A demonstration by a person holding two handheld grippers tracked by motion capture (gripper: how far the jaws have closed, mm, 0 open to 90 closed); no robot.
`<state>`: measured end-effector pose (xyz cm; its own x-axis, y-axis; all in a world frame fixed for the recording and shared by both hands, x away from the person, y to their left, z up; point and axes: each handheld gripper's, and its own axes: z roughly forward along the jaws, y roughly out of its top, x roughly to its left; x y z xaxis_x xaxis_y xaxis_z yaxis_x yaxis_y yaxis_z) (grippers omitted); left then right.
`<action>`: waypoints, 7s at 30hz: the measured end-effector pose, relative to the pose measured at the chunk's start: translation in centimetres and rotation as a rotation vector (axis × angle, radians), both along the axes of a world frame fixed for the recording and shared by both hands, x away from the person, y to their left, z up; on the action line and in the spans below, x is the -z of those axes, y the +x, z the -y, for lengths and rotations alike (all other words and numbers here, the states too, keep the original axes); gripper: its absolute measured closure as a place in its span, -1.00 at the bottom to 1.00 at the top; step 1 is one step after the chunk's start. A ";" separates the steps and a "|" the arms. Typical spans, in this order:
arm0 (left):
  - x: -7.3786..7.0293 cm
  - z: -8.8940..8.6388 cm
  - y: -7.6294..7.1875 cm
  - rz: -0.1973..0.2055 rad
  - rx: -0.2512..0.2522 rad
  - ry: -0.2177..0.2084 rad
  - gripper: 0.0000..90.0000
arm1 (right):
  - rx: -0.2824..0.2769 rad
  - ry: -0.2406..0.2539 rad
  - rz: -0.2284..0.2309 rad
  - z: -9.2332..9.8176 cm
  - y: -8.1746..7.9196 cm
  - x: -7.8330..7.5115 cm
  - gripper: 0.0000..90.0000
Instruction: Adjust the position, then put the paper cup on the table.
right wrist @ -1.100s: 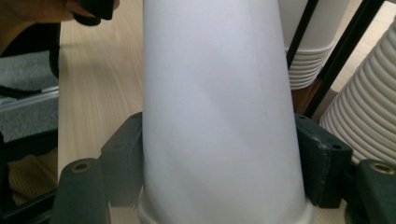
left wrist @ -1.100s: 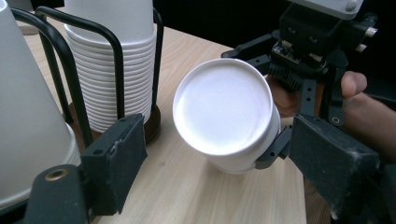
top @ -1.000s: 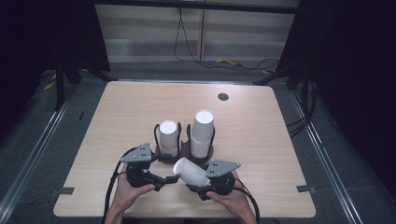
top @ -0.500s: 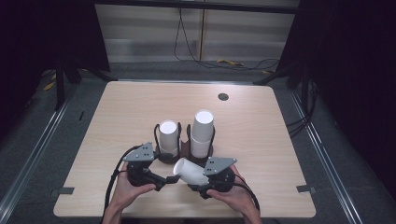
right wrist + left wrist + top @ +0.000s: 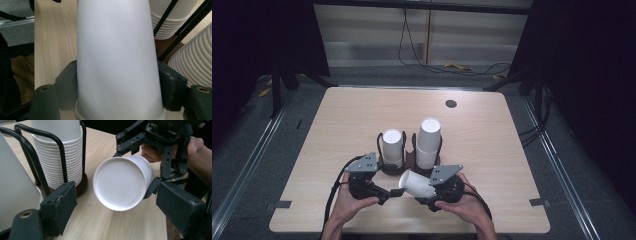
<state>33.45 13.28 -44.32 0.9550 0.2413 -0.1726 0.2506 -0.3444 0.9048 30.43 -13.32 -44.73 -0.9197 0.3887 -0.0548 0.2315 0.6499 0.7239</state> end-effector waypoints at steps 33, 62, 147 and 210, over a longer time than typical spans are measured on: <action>0.3 1.1 0.7 0.001 0.050 0.103 -0.58 | -0.071 -0.215 -0.014 -1.5 1.4 -1.3 -0.34; 1.2 2.6 1.4 0.017 0.134 0.250 -0.56 | -0.146 -0.379 -0.061 -3.1 2.2 -1.4 -0.31; 3.1 0.6 -0.3 0.059 0.087 -0.060 -0.25 | 0.133 0.223 0.000 3.6 -1.3 3.1 -0.69; 4.4 1.5 -0.4 0.049 0.124 -0.141 -0.34 | -0.020 0.495 -0.102 2.0 1.4 1.1 -0.58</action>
